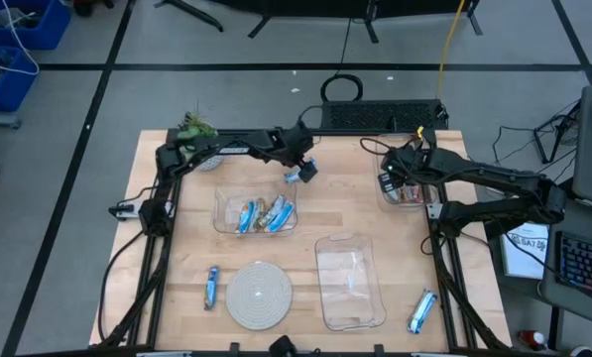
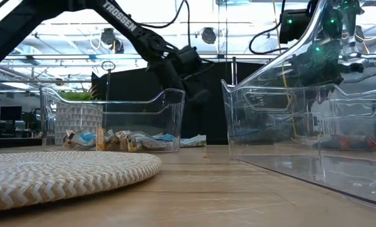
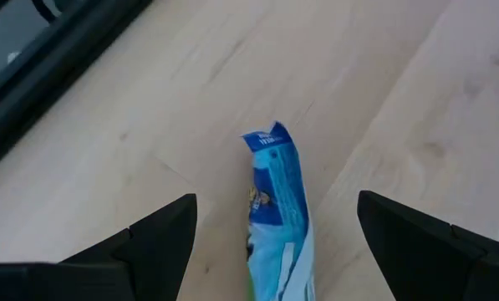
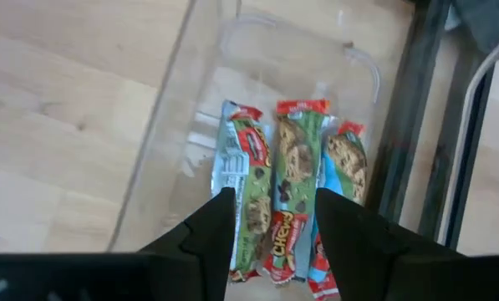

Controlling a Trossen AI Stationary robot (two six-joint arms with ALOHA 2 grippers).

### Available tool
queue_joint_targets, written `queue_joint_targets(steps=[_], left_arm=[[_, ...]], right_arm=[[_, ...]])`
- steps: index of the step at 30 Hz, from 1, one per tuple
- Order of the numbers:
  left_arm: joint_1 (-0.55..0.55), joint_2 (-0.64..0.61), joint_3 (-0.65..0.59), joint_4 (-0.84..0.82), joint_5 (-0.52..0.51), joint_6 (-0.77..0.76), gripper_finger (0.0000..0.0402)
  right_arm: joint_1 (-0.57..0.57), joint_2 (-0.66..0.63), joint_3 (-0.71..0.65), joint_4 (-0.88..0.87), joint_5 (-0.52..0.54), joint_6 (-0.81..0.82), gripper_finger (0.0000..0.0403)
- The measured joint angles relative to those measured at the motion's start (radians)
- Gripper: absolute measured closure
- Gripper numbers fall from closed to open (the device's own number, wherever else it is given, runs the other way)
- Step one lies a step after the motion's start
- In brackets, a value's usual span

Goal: Pick and place Granola Bars by type
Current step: Put the top blue granola bar into the bottom transparent bin

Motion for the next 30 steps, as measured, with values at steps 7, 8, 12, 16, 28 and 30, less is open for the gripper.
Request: queue_joint_targets(steps=[7,8,12,16,28,30], left_arm=[[0.0,0.021,0.0,-0.021,-0.045,-0.026,0.0069],[-0.001,0.021,0.0,-0.017,-0.05,-0.027,0.0074],[-0.004,0.021,0.001,-0.032,-0.028,-0.045,0.0106],[-0.023,0.021,0.001,-0.044,-0.023,-0.028,0.0133],[-0.073,0.042,0.002,-0.108,-0.171,-0.056,0.0131],[-0.067,0.052,0.002,-0.171,-0.193,-0.093,0.0131]], right_arm=[[0.001,-0.04,0.041,0.069,0.002,-0.052,0.0246],[0.001,-0.05,0.048,0.089,-0.002,-0.061,0.0246],[0.002,-0.088,0.092,0.159,-0.009,-0.089,0.0246],[0.018,-0.115,0.155,0.192,-0.002,-0.171,0.0248],[0.021,-0.123,0.269,0.23,0.017,-0.272,0.0248],[0.021,-0.123,0.278,0.231,0.017,-0.273,0.0248]])
